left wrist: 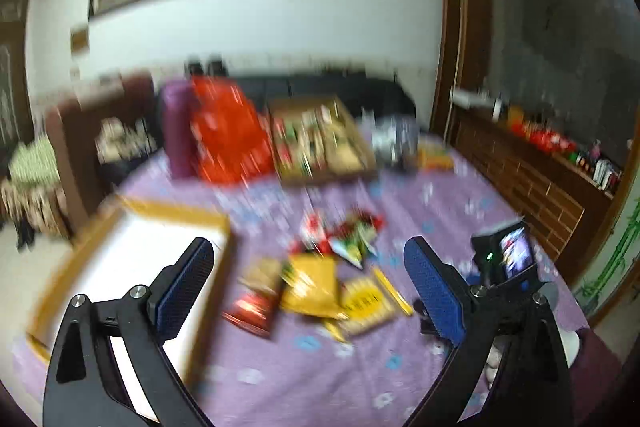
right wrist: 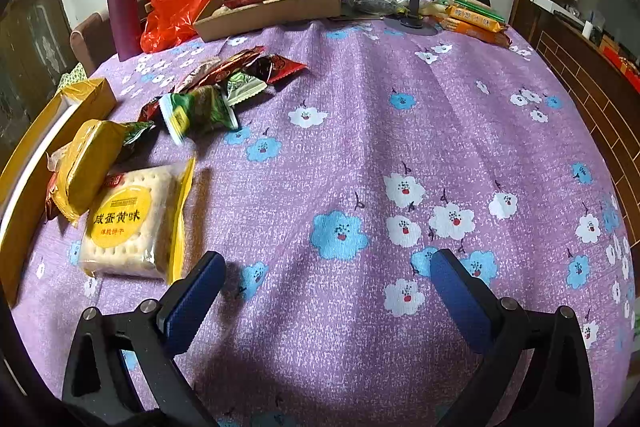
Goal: Organize snacks
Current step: 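Grasp the yellow biscuit pack with the left gripper while the right gripper grasps the cracker stick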
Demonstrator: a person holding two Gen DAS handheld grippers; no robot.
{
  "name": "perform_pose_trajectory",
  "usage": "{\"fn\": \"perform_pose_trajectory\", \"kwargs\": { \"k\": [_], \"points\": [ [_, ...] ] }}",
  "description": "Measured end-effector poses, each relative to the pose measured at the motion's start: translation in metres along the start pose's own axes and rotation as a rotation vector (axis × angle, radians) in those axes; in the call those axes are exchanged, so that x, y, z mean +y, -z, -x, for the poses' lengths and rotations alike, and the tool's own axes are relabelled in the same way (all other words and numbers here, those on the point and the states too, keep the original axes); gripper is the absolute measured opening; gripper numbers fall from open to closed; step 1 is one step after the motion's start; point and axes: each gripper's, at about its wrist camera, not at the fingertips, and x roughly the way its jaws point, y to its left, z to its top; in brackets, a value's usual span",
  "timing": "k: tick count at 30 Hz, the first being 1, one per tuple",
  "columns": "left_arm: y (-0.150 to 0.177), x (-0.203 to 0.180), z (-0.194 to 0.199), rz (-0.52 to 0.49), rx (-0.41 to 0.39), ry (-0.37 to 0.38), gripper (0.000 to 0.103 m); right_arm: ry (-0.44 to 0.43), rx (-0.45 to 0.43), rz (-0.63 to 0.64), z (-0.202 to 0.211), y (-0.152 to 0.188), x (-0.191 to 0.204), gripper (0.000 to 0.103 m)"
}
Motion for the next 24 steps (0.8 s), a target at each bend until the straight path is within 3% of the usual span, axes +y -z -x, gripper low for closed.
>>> {"fn": "perform_pose_trajectory", "kwargs": {
  "k": [6, 8, 10, 14, 18, 21, 24],
  "points": [
    [-0.028, 0.041, 0.083, -0.034, -0.185, -0.113, 0.098, -0.001, 0.071, 0.035, 0.007, 0.006, 0.005, 0.101],
    [-0.041, 0.048, 0.105, -0.060, -0.248, -0.138, 0.101, -0.002, 0.061, 0.036, 0.022, 0.005, 0.001, 0.077],
    [-0.056, 0.052, 0.118, -0.079, -0.297, -0.140, 0.103, -0.009, -0.001, 0.026, 0.052, -0.003, -0.002, 0.075],
    [-0.098, 0.058, 0.133, -0.081, -0.366, -0.117, 0.103, -0.043, -0.207, 0.044, 0.134, -0.038, 0.003, 0.078],
    [-0.109, 0.067, 0.115, -0.016, -0.303, -0.071, 0.103, -0.084, -0.301, 0.109, 0.171, -0.065, 0.027, 0.099],
    [-0.084, 0.063, 0.078, 0.002, -0.206, -0.054, 0.103, -0.178, -0.226, 0.110, 0.139, -0.059, 0.045, 0.098],
    [-0.047, 0.058, 0.020, 0.022, -0.030, 0.006, 0.103, -0.256, -0.099, 0.067, 0.085, -0.043, 0.058, 0.085]
  ]
}}
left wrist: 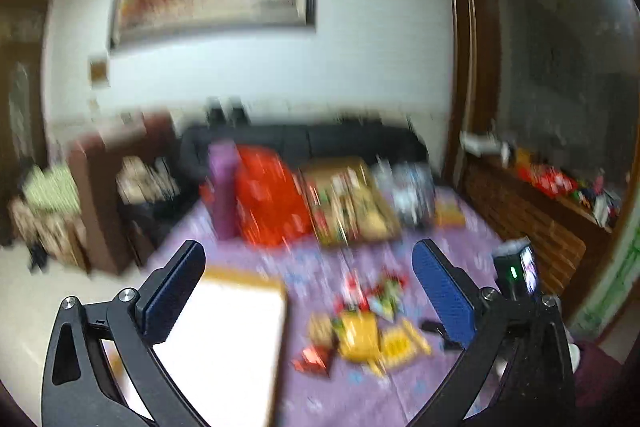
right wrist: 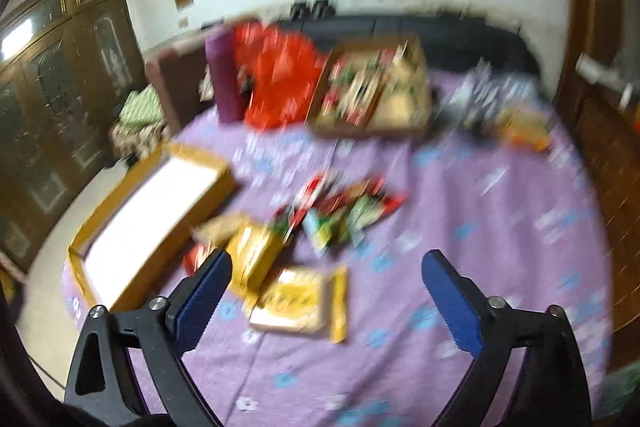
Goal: Organize snacks
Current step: 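Grasp the yellow biscuit pack with the left gripper while the right gripper grasps the cracker stick, then carry both snacks over the yellow tray and open both grippers to drop them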
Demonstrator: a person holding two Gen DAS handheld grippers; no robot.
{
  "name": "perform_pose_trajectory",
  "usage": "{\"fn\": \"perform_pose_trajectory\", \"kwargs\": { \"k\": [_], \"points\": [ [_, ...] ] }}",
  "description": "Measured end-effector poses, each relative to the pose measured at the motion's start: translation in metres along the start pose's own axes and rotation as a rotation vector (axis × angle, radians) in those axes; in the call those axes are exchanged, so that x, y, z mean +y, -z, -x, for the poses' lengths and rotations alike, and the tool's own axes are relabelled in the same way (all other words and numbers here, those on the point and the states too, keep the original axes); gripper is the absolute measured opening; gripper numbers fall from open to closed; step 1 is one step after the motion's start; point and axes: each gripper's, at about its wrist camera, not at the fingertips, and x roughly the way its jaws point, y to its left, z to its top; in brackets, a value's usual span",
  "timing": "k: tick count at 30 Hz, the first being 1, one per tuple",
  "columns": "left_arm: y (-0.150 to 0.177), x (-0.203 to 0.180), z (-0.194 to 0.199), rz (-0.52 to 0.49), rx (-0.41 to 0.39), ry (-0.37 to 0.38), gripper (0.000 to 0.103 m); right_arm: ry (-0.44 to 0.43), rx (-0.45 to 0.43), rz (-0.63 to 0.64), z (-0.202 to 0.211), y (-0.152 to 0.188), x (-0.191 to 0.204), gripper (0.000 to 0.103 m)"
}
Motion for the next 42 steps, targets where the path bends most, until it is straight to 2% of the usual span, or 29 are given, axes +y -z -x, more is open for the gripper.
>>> {"fn": "perform_pose_trajectory", "kwargs": {
  "k": [1, 2, 4, 6, 10, 15, 18, 23, 24, 25, 26, 29, 32, 36, 39, 42],
  "points": [
    [0.010, -0.004, -0.018, 0.005, 0.050, 0.027, 0.103, -0.029, 0.031, -0.032, -0.013, 0.006, -0.004, 0.074],
    [0.021, -0.006, -0.036, 0.010, 0.099, 0.048, 0.103, -0.058, 0.051, -0.070, -0.023, 0.013, -0.008, 0.071],
    [0.040, -0.015, -0.066, 0.032, 0.193, 0.090, 0.096, -0.072, 0.044, -0.135, -0.032, 0.026, -0.021, 0.071],
    [0.057, -0.022, -0.095, 0.061, 0.278, 0.150, 0.095, -0.080, 0.027, -0.169, -0.029, 0.032, -0.034, 0.074],
    [0.079, -0.043, -0.133, 0.027, 0.374, 0.137, 0.095, -0.064, -0.001, -0.209, -0.025, 0.043, -0.056, 0.074],
    [0.098, -0.062, -0.175, -0.010, 0.453, 0.119, 0.095, -0.057, -0.016, -0.240, -0.029, 0.052, -0.077, 0.074],
    [0.104, -0.066, -0.196, -0.043, 0.488, 0.091, 0.095, -0.081, -0.010, -0.264, -0.034, 0.055, -0.084, 0.074],
    [0.109, -0.082, -0.209, -0.118, 0.504, 0.099, 0.094, -0.102, -0.005, -0.255, -0.039, 0.056, -0.082, 0.074],
    [0.110, -0.084, -0.211, -0.132, 0.508, 0.099, 0.076, -0.102, -0.004, -0.253, -0.039, 0.056, -0.082, 0.074],
    [0.112, -0.086, -0.214, -0.146, 0.525, 0.092, 0.043, -0.101, -0.003, -0.252, -0.040, 0.057, -0.081, 0.074],
    [0.115, -0.087, -0.216, -0.154, 0.544, 0.078, 0.043, -0.099, -0.003, -0.252, -0.040, 0.057, -0.082, 0.074],
    [0.115, -0.082, -0.212, -0.120, 0.537, 0.084, 0.042, -0.087, -0.002, -0.249, -0.042, 0.057, -0.082, 0.074],
    [0.111, -0.062, -0.197, -0.004, 0.509, 0.135, 0.042, -0.061, 0.003, -0.239, -0.044, 0.059, -0.082, 0.074],
    [0.099, -0.025, -0.154, 0.150, 0.416, 0.190, 0.042, -0.037, -0.013, -0.210, -0.041, 0.058, -0.074, 0.074],
    [0.090, 0.006, -0.118, 0.214, 0.337, 0.179, 0.042, -0.048, -0.028, -0.164, -0.031, 0.054, -0.058, 0.075],
    [0.085, 0.033, -0.085, 0.242, 0.262, 0.136, 0.042, -0.119, -0.023, -0.137, -0.024, 0.045, -0.033, 0.075]
  ]
}}
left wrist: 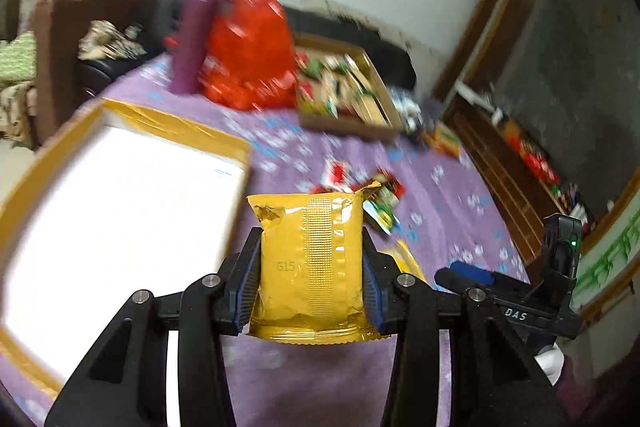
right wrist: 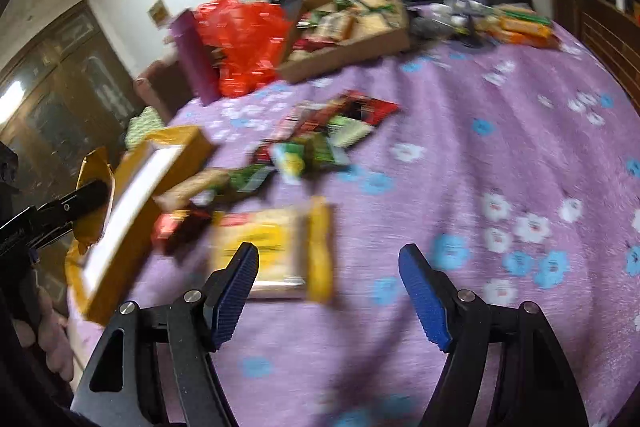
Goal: Organize snacks
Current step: 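Carry both snacks over the yellow tray and open both grippers to drop them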
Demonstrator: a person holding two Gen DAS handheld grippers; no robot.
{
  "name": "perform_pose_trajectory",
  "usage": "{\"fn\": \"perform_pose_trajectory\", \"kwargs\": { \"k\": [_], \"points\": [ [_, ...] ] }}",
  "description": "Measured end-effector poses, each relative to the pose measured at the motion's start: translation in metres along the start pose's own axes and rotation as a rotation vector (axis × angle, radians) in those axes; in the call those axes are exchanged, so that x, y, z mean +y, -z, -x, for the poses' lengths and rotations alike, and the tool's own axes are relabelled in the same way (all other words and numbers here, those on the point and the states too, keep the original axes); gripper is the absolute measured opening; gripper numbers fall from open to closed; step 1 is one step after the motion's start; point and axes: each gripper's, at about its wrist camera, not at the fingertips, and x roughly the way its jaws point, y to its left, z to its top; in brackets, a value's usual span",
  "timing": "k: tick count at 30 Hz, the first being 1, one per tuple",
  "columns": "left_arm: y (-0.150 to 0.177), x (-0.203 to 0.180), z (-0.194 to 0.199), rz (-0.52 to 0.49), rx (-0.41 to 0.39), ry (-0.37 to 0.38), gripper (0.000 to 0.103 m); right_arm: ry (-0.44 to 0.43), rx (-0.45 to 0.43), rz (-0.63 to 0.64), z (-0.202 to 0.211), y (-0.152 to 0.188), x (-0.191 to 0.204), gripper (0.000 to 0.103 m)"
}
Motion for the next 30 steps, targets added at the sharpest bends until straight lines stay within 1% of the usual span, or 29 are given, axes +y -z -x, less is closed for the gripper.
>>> {"fn": "perform_pose_trajectory", "kwargs": {
  "k": [4, 5, 8, 11, 13, 15, 16, 17, 19, 21, 22, 24, 25, 26, 30],
  "points": [
    [0.004, 0.027, 0.033, 0.029, -0.072, -0.032, 0.042, -0.082, 0.044, 0.035, -0.011, -0.012, 0.040, 0.075],
    [0.006, 0.034, 0.038, 0.034, -0.083, -0.037, 0.042, -0.110, 0.066, 0.037, -0.019, -0.015, 0.052, 0.075],
    [0.015, 0.050, 0.052, 0.035, -0.109, -0.060, 0.042, -0.154, 0.125, 0.025, -0.044, -0.021, 0.079, 0.072],
    [0.019, 0.065, 0.061, 0.045, -0.123, -0.069, 0.042, -0.129, 0.138, -0.002, -0.066, -0.034, 0.096, 0.071],
    [0.022, 0.076, 0.067, 0.061, -0.132, -0.075, 0.042, -0.117, 0.160, -0.031, -0.085, -0.049, 0.105, 0.070],
    [0.024, 0.087, 0.074, 0.078, -0.144, -0.088, 0.042, -0.074, 0.186, -0.048, -0.106, -0.064, 0.115, 0.069],
    [0.025, 0.092, 0.076, 0.086, -0.150, -0.096, 0.042, -0.036, 0.219, -0.034, -0.120, -0.069, 0.121, 0.068],
    [0.026, 0.098, 0.079, 0.093, -0.156, -0.106, 0.042, 0.014, 0.248, -0.026, -0.131, -0.072, 0.126, 0.065],
    [0.029, 0.107, 0.082, 0.104, -0.160, -0.119, 0.042, 0.060, 0.283, -0.008, -0.146, -0.071, 0.133, 0.059],
    [0.031, 0.115, 0.084, 0.117, -0.161, -0.127, 0.042, 0.161, 0.324, 0.030, -0.161, -0.068, 0.141, 0.056],
    [0.032, 0.118, 0.084, 0.121, -0.161, -0.128, 0.042, 0.205, 0.344, 0.035, -0.168, -0.065, 0.142, 0.048],
    [0.034, 0.124, 0.084, 0.127, -0.161, -0.128, 0.042, 0.213, 0.355, 0.015, -0.172, -0.062, 0.140, 0.039],
    [0.035, 0.127, 0.082, 0.132, -0.159, -0.127, 0.042, 0.206, 0.357, 0.004, -0.173, -0.061, 0.138, 0.017],
    [0.036, 0.128, 0.083, 0.137, -0.158, -0.127, 0.042, 0.195, 0.364, -0.011, -0.174, -0.059, 0.135, 0.010],
    [0.037, 0.141, 0.078, 0.159, -0.144, -0.126, 0.042, 0.162, 0.308, -0.042, -0.154, -0.054, 0.130, 0.009]
  ]
}}
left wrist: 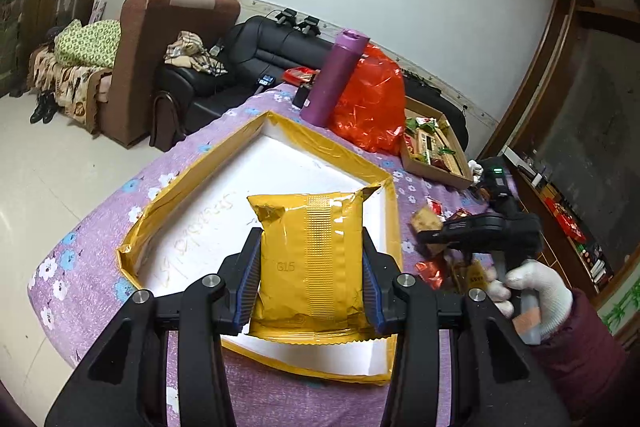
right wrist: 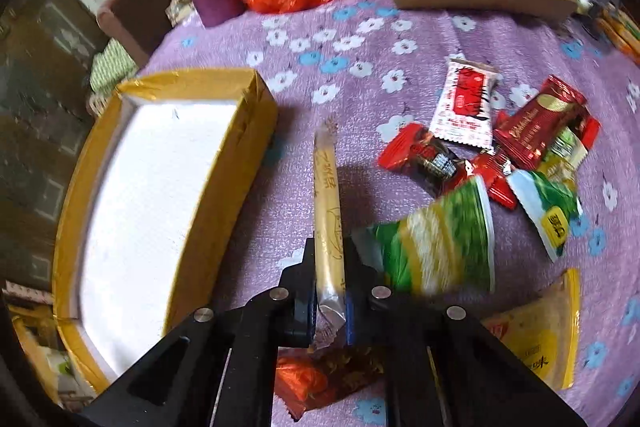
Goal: Organize snacks
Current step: 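Carry both snacks over the yellow tray and open both grippers to drop them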
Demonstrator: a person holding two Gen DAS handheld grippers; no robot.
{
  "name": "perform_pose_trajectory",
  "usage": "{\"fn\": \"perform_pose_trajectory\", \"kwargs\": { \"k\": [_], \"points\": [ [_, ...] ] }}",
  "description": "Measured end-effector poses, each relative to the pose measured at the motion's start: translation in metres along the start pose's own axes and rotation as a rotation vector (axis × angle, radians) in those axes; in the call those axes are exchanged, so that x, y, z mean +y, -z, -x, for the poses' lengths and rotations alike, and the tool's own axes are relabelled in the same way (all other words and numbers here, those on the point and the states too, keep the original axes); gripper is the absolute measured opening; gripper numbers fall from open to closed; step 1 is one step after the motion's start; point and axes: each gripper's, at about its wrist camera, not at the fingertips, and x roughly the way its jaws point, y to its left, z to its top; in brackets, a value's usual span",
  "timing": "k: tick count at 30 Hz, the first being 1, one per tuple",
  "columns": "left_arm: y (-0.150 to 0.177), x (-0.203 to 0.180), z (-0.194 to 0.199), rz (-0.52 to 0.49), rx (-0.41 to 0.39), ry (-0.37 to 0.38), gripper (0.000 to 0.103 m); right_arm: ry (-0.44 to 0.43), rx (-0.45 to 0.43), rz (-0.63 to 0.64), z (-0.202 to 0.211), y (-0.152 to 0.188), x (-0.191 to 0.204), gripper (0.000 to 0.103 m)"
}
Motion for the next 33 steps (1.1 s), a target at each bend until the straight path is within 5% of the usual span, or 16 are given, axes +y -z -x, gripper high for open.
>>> {"fn": "perform_pose_trajectory", "kwargs": {
  "k": [10, 17, 22, 25, 29, 33],
  "points": [
    [0.000, 0.014, -0.020, 0.035, 0.044, -0.071, 0.042, -0.198, -0.120, 0.140, 0.053, 0.021, 0.048, 0.009],
    [0.002, 0.027, -0.038, 0.074, 0.106, -0.139, 0.042, -0.314, -0.006, 0.301, 0.037, 0.054, 0.114, 0.009],
    [0.003, 0.037, -0.036, 0.126, 0.127, -0.136, 0.046, -0.318, 0.063, 0.368, 0.011, 0.072, 0.148, 0.011],
    [0.001, 0.036, -0.030, 0.137, 0.117, -0.135, 0.049, -0.321, 0.069, 0.383, 0.007, 0.077, 0.156, 0.015],
    [-0.003, 0.029, -0.018, 0.139, 0.088, -0.119, 0.052, -0.327, 0.032, 0.391, 0.018, 0.076, 0.153, 0.033],
    [-0.006, 0.016, -0.009, 0.111, 0.067, -0.093, 0.056, -0.330, -0.043, 0.353, 0.043, 0.069, 0.124, 0.034]
  ]
}}
